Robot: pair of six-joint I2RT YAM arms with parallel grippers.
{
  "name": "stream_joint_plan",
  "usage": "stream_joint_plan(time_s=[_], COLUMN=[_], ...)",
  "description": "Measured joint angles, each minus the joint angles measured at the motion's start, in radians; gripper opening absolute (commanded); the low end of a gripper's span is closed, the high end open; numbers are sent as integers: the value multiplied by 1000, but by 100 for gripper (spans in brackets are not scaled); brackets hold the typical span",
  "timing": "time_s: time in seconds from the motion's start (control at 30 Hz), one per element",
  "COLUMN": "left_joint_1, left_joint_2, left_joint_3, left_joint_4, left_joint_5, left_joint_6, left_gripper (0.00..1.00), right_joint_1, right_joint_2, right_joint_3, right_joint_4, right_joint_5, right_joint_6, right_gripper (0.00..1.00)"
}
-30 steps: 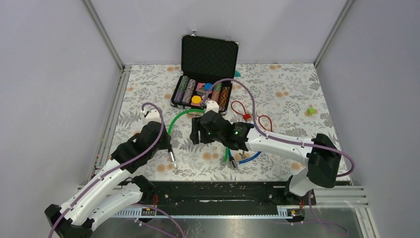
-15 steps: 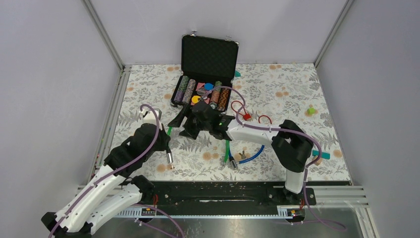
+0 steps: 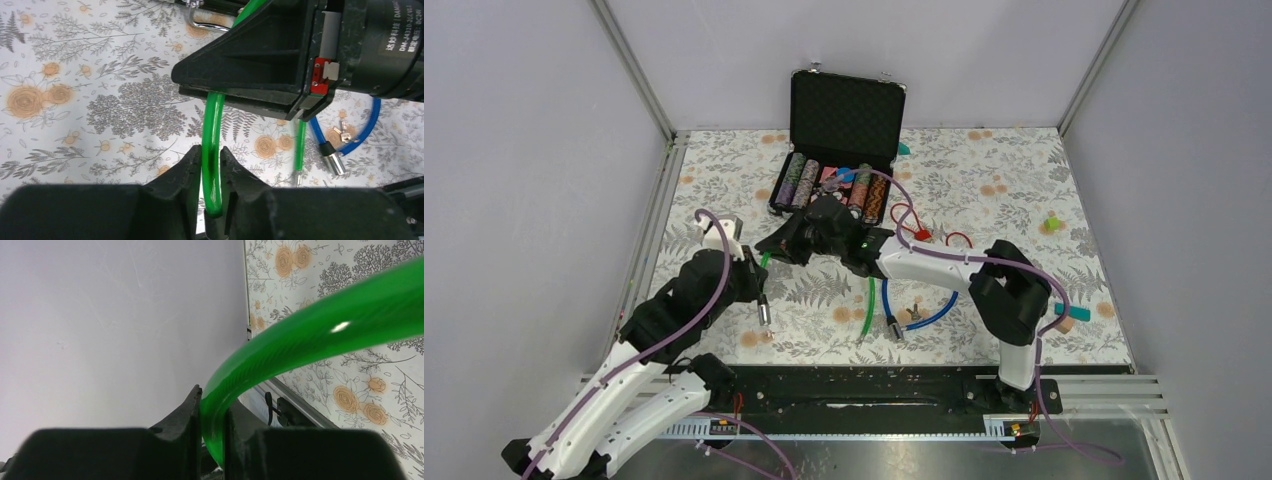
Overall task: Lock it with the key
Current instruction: Pick up the lock from the center of the board.
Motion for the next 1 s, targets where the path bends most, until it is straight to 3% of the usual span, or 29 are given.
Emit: stream_joint_plan(time_s=[0.07,0.17,0.53,0.67,0.8,0.93,1.0], left_joint_1=[0,-3,-15,-15,-18,-21,-20], left_joint_2=[-5,-9,43,49,55,68,69], left_joint_3=[2,6,89,93,93,94,94], left_joint_4=[2,5,72,98,117,134,144], left_joint_5=[7,8,71,113,173,237,259], left_joint_6=[-10,-18,-1,24,73,137,169], left_gripper=[43,54,55,36,3,0,0], right_joint_1=[1,3,26,34,42,45,45], right_joint_2=[-14,-57,-277,-294,-294,-299,-308], right_joint_3=[-5,-14,4,14,22,29,33], right_joint_4=[-3,-44,-201,-237,-268,-300,-319], right_joint_5=[14,57,259,295,318,340,343], right_joint_6=[-10,-41,-200,-216,-218,-223,-230], right_gripper=[0,0,0,0,0,0,6])
